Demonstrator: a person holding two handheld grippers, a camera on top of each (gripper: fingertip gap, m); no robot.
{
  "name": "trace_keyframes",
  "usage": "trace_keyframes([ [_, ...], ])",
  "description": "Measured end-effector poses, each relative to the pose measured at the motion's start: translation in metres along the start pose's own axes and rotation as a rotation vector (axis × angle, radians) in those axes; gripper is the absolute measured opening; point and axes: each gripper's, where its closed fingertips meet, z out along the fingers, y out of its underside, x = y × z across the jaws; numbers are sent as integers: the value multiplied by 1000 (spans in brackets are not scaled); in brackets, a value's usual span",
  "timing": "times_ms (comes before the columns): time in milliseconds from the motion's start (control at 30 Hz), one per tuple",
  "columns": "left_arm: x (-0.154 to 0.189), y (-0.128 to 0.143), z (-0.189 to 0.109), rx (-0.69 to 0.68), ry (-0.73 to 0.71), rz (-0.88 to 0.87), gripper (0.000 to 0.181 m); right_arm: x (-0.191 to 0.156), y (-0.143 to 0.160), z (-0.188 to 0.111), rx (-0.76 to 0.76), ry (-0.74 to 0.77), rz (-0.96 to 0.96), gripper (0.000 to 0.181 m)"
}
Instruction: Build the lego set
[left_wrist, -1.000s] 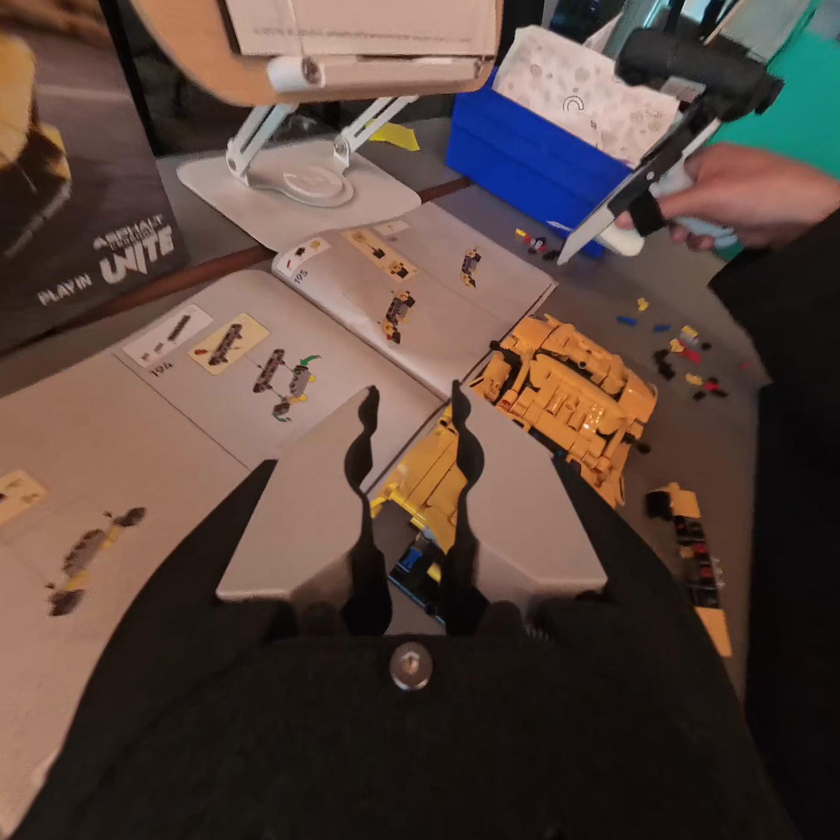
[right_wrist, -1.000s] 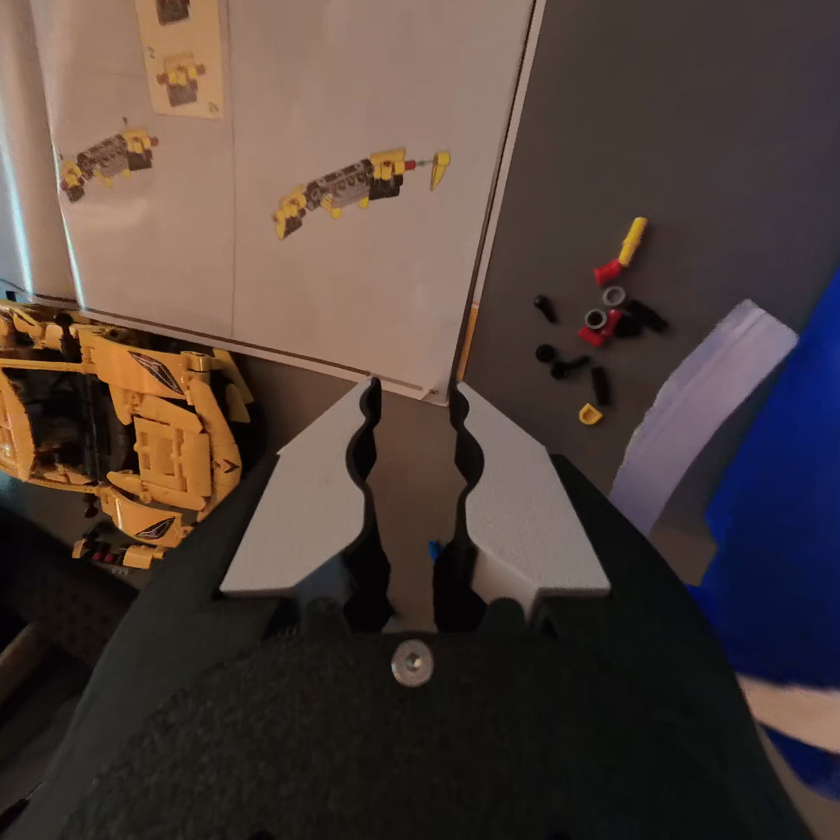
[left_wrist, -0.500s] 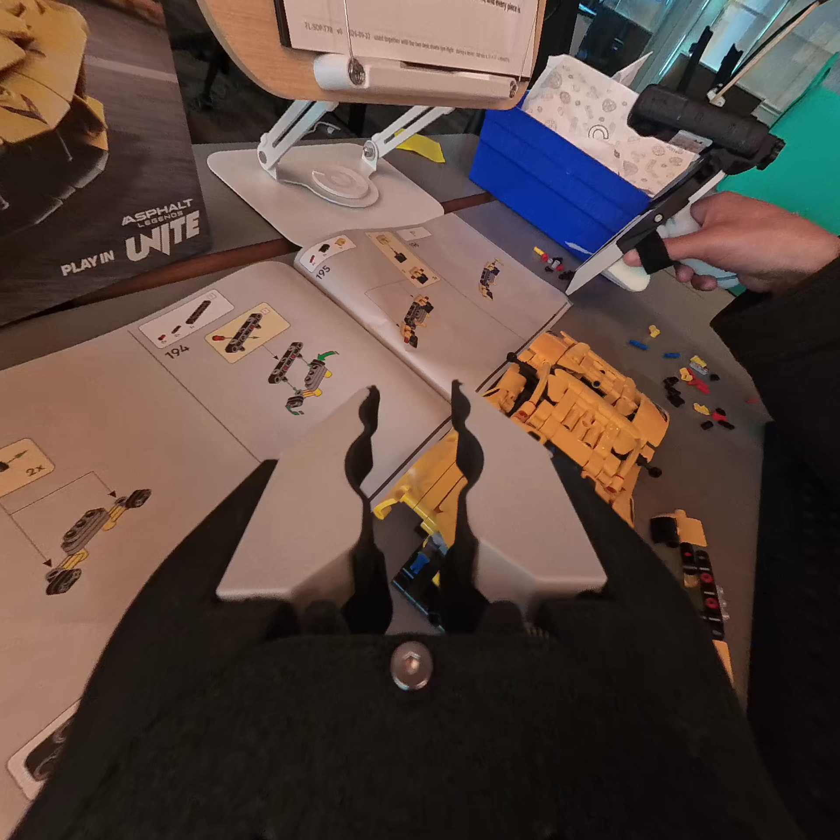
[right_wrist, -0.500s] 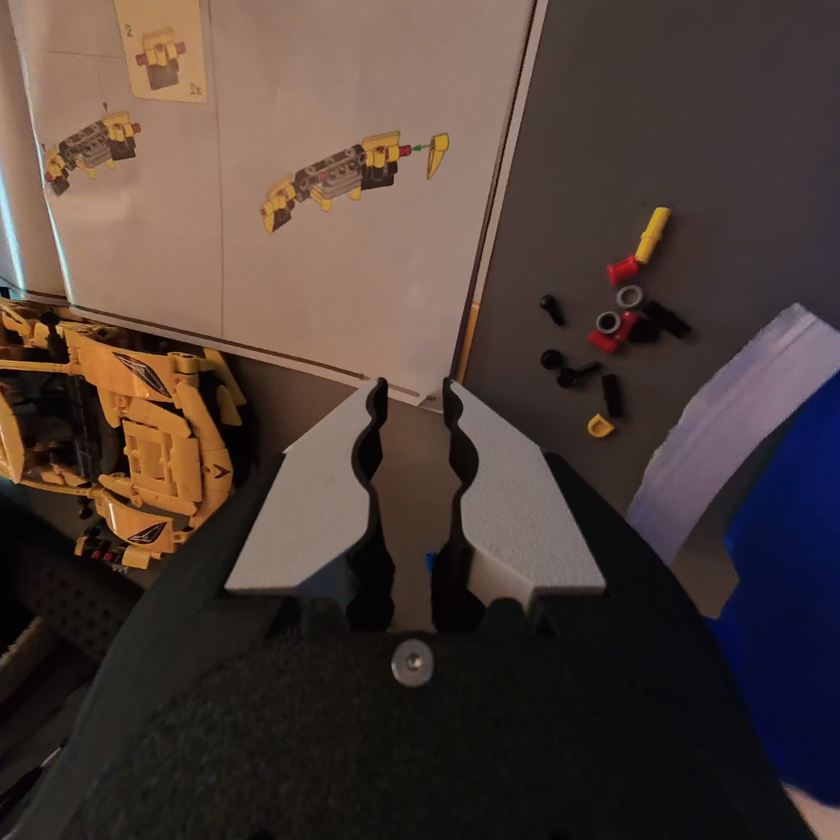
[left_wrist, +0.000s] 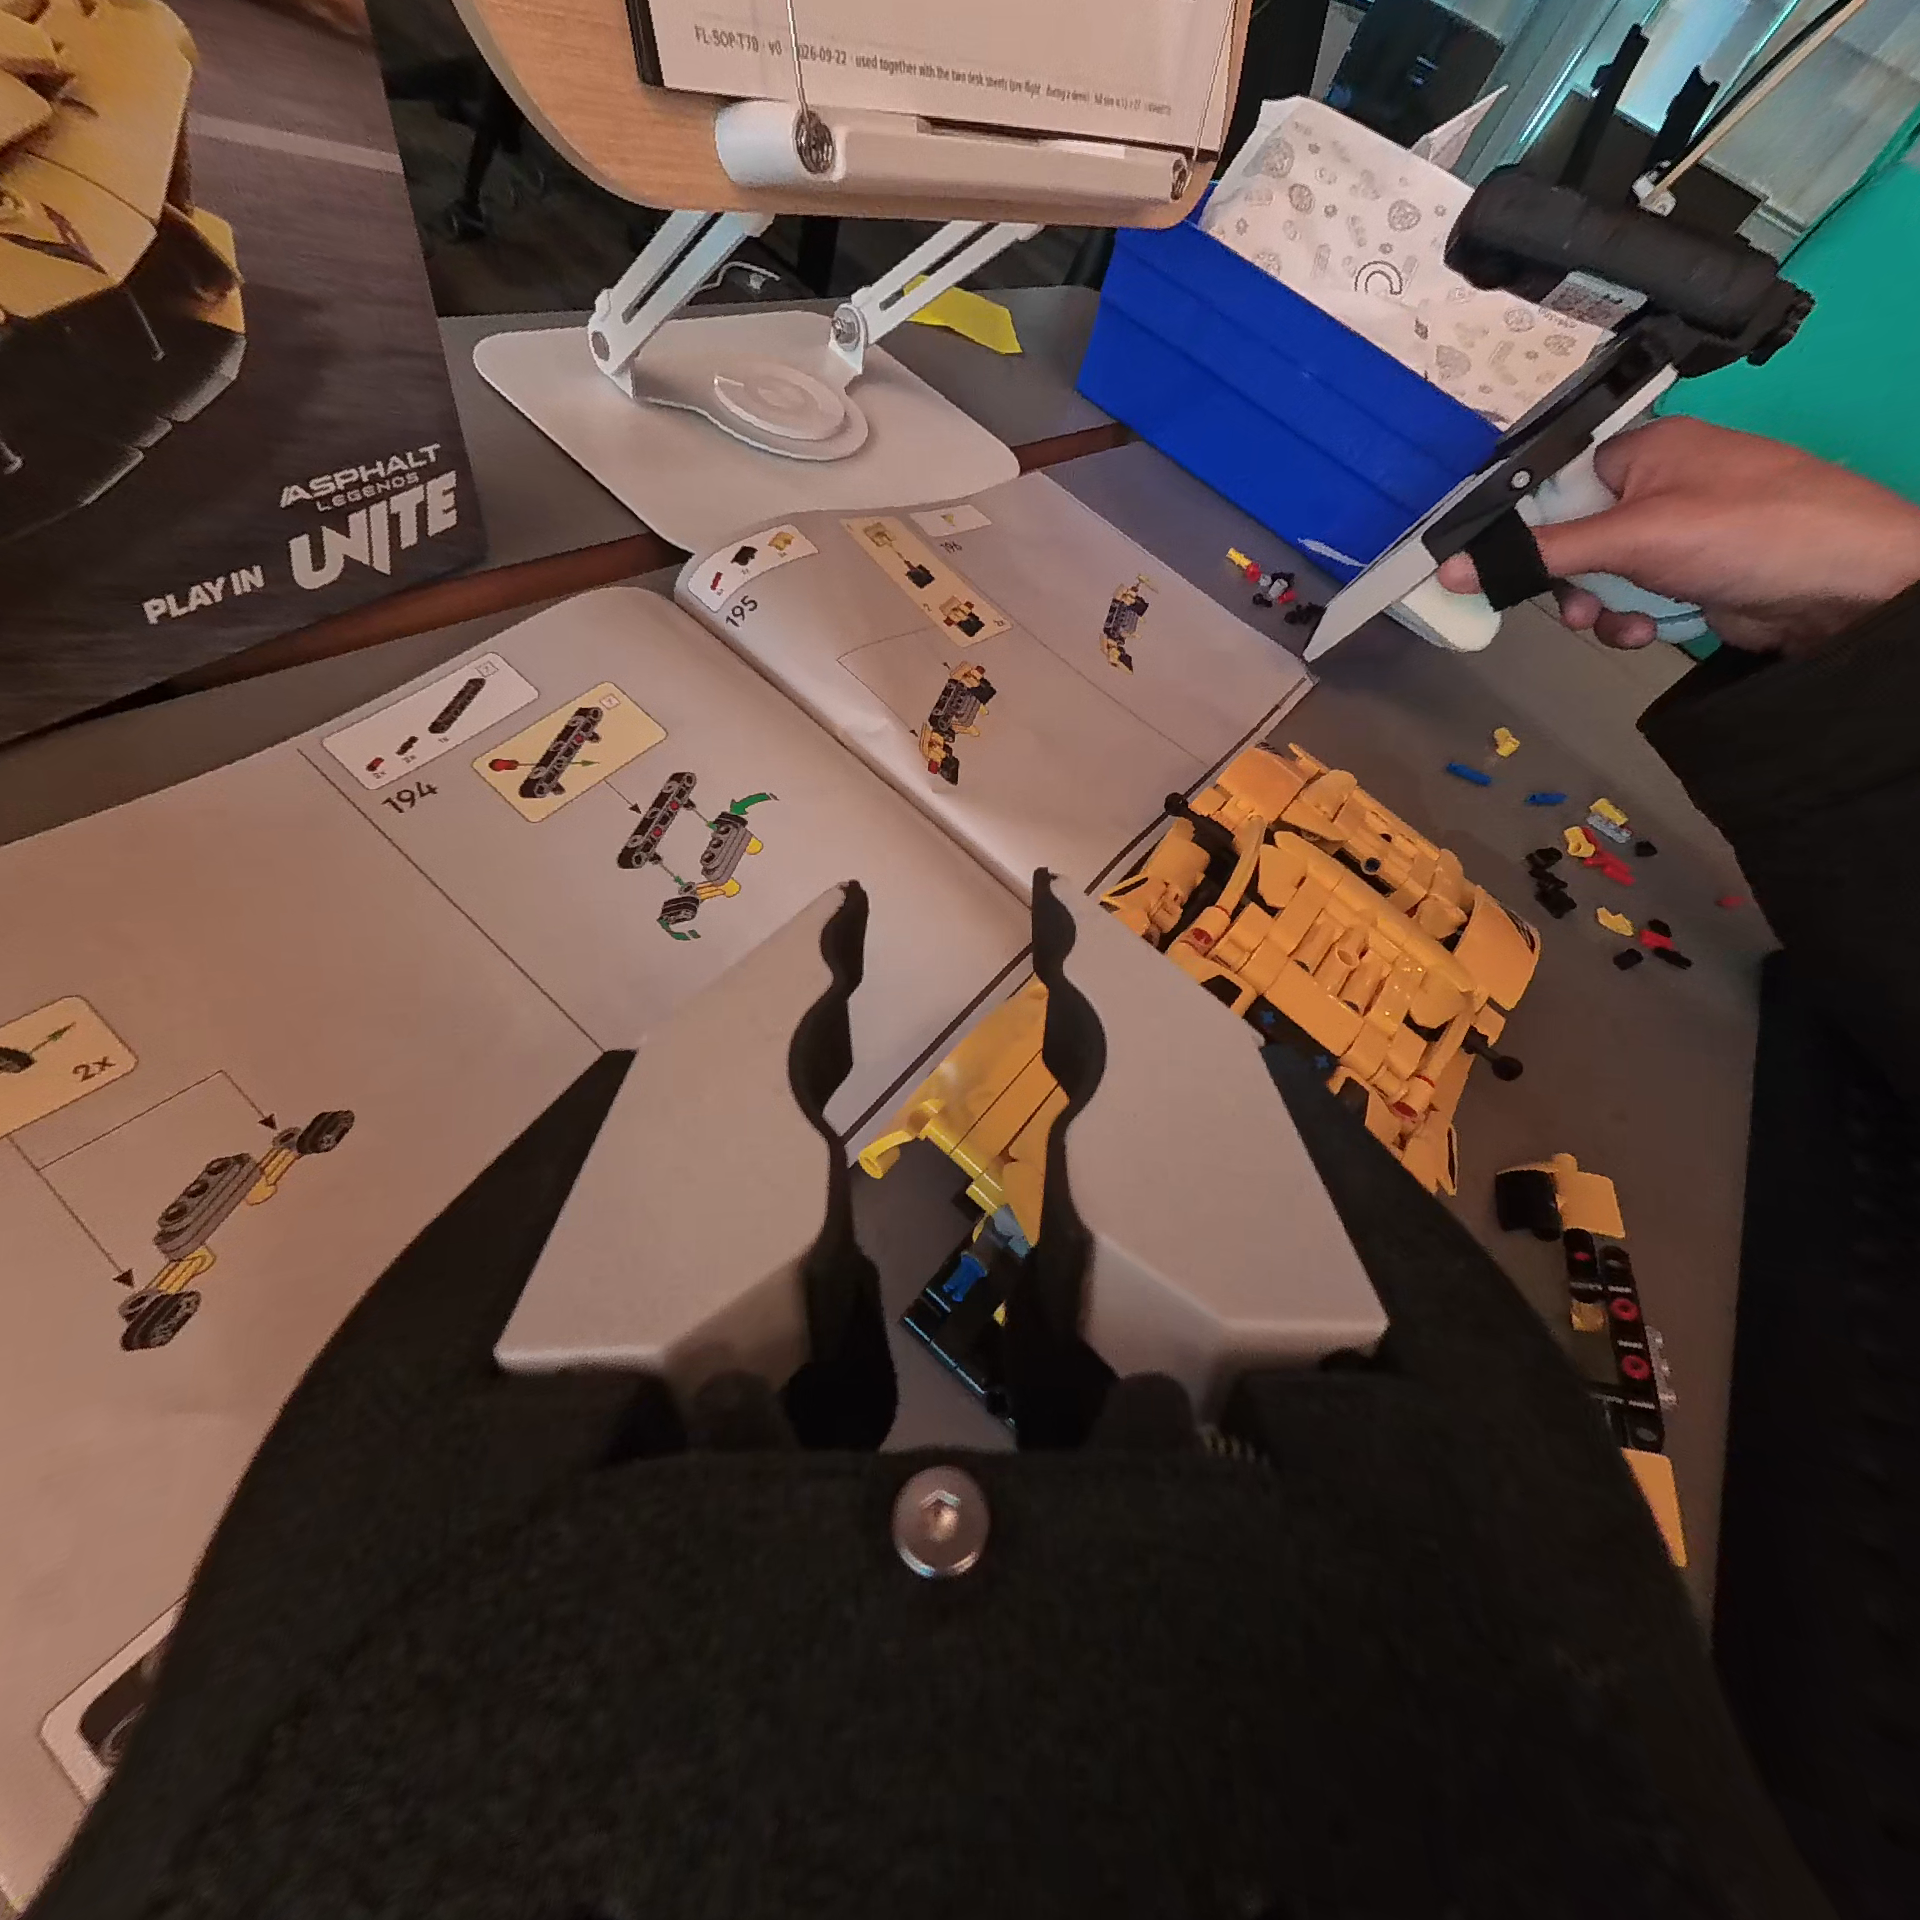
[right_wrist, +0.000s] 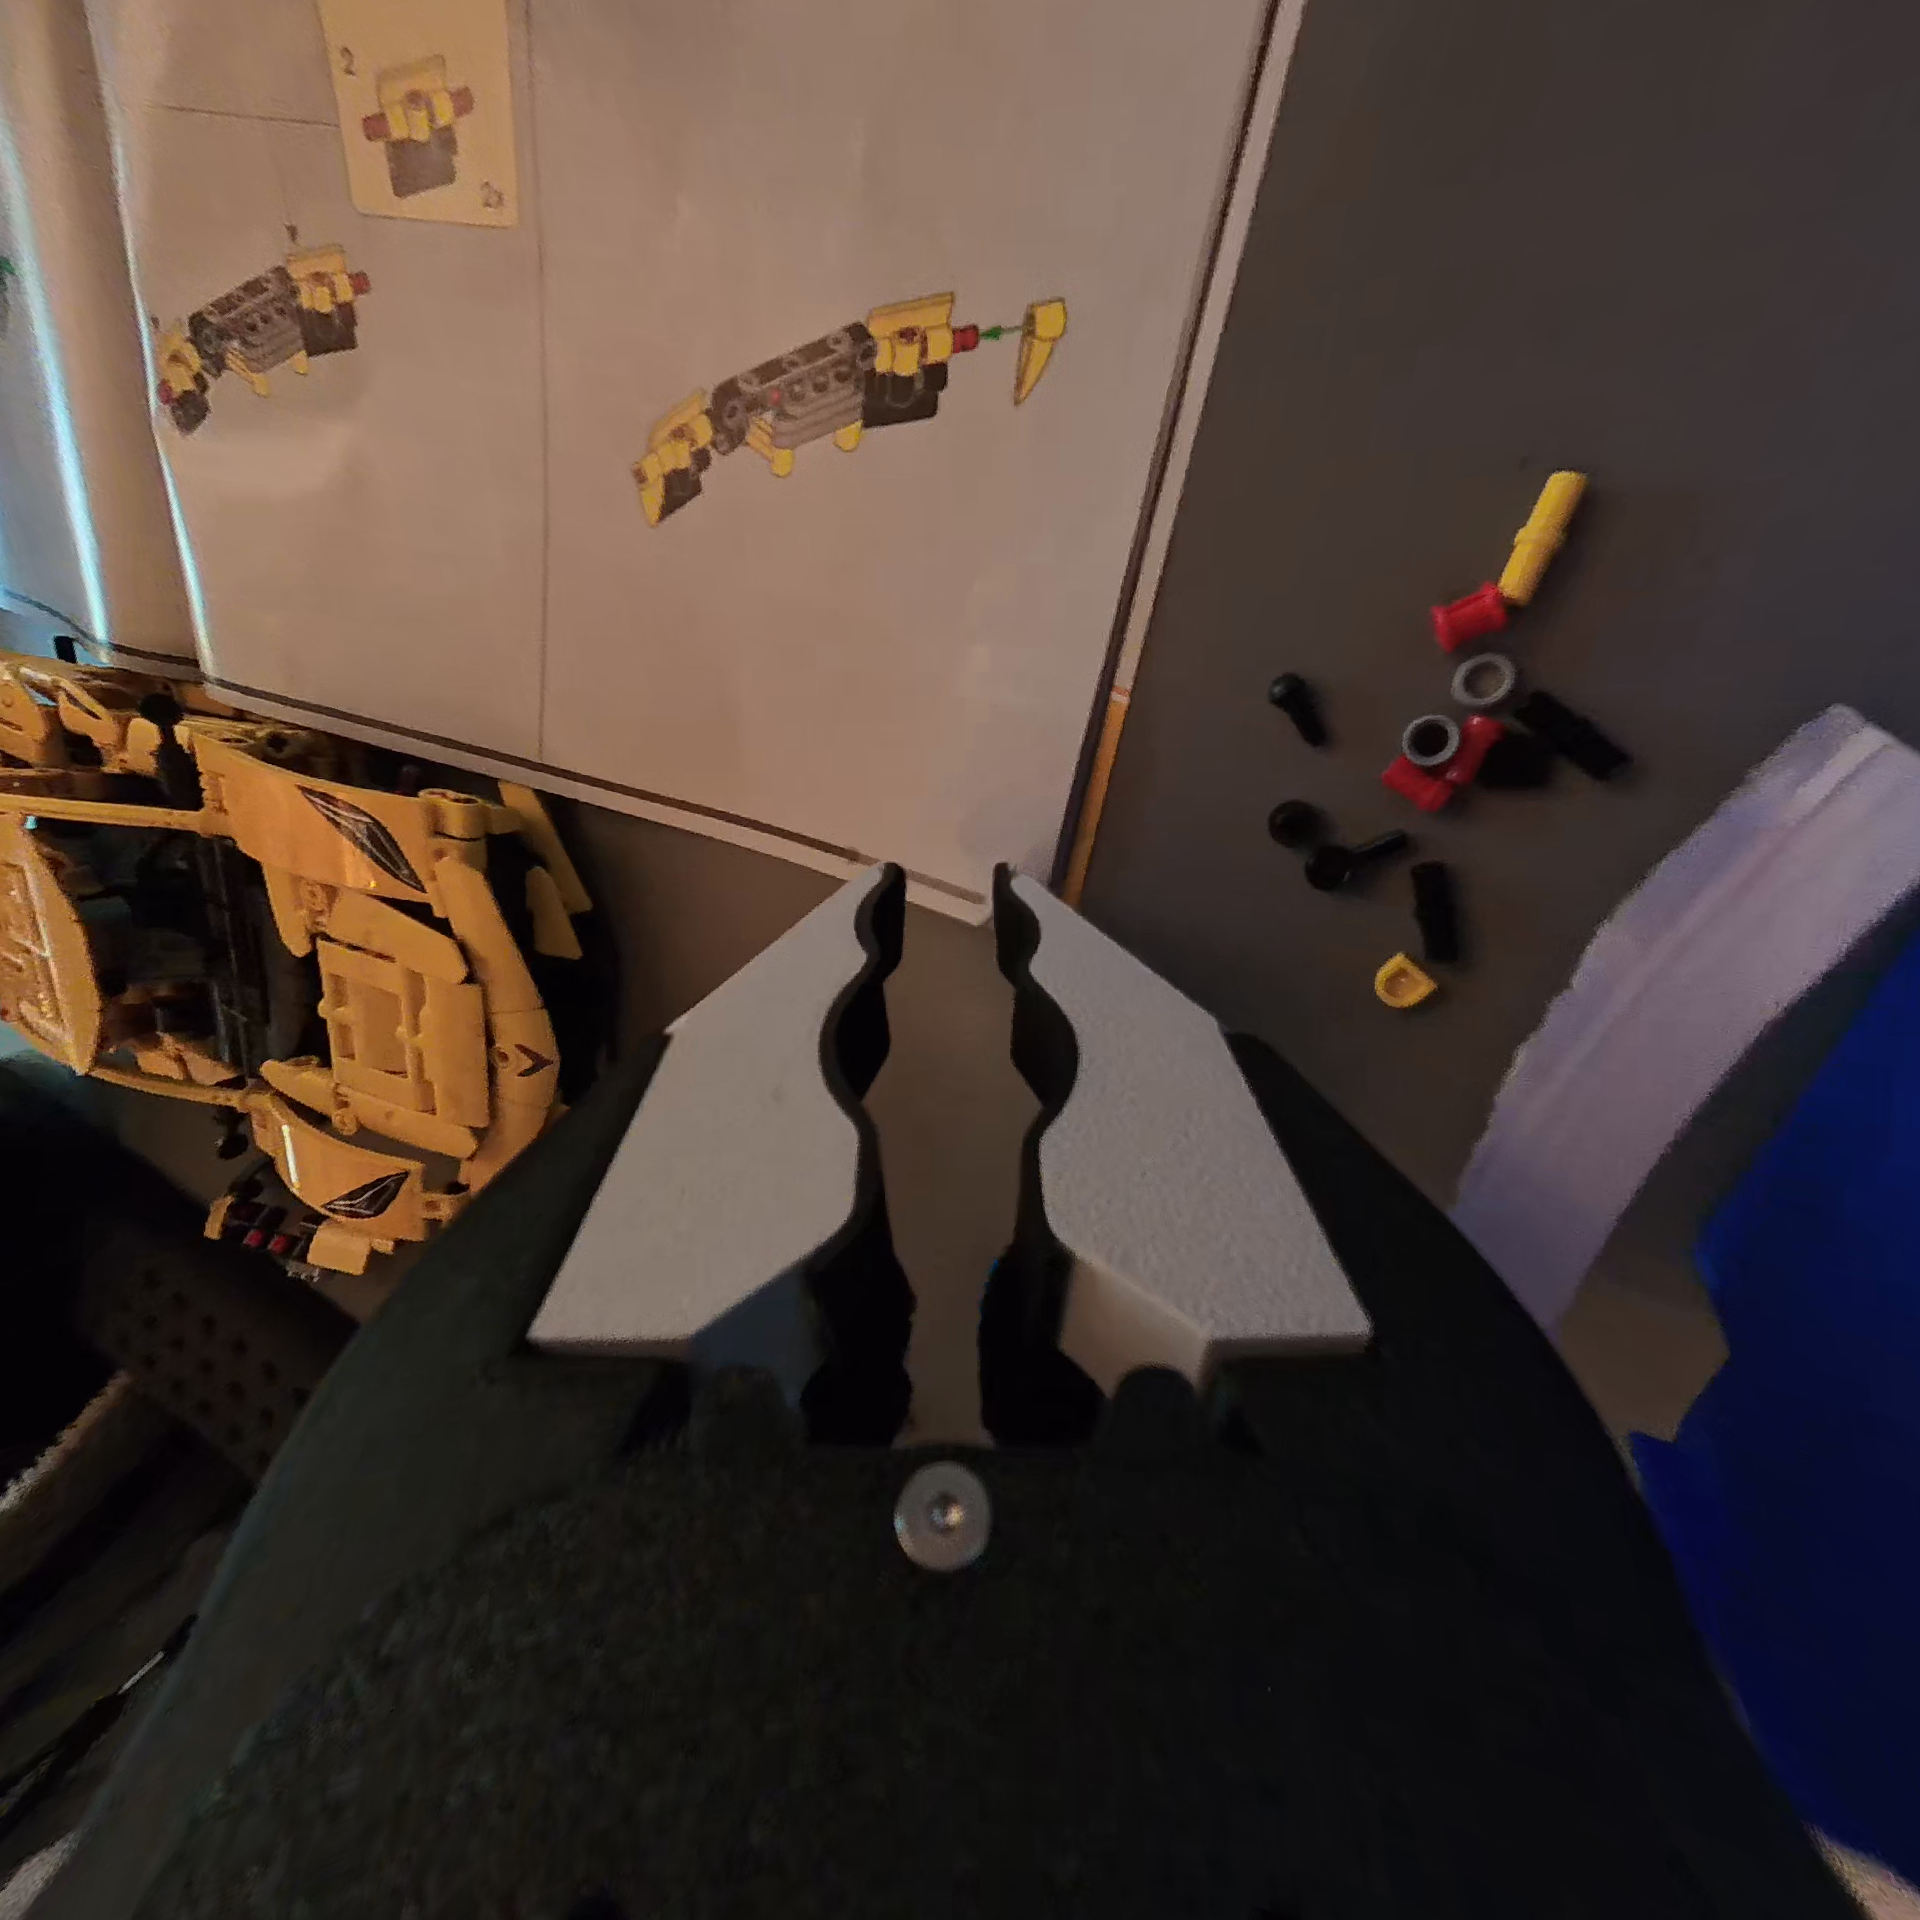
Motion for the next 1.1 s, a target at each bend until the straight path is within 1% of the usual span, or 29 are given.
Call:
trace_keyframes([
  [33, 0, 0, 0, 0, 0, 0, 32, -2, -1, 0, 3, -11, -2, 14],
  [200, -2, 1, 0, -10, -13, 10, 31, 10, 0, 0, -1, 55, 5, 20],
  [367, -2, 4, 1, -22, -16, 19, 32, 13, 4, 2, -20, 62, 9, 21],
  [467, -1, 4, 1, -27, -15, 24, 31, 6, 3, 3, -15, 25, 5, 20],
  [633, -1, 4, 1, -26, -14, 24, 31, 3, 2, 1, -11, 19, -2, 18],
  [733, -1, 4, 1, -27, -14, 25, 31, -3, 0, 2, 1, -20, -7, 16],
  [767, 0, 4, 1, -27, -13, 25, 31, -7, -2, 3, 8, -44, -10, 17],
  [867, 1, 5, 2, -30, -11, 29, 31, -27, -6, 7, 29, -178, -3, 19],
  [900, 1, 5, 2, -31, -10, 29, 31, -29, -6, 10, 24, -189, -1, 20],
  [967, 2, 5, 2, -33, -9, 31, 31, -23, -4, 15, 6, -134, -14, 21],
  [1100, 2, 5, 2, -31, -12, 34, 31, -29, -8, 14, 22, -135, -41, 12],
])
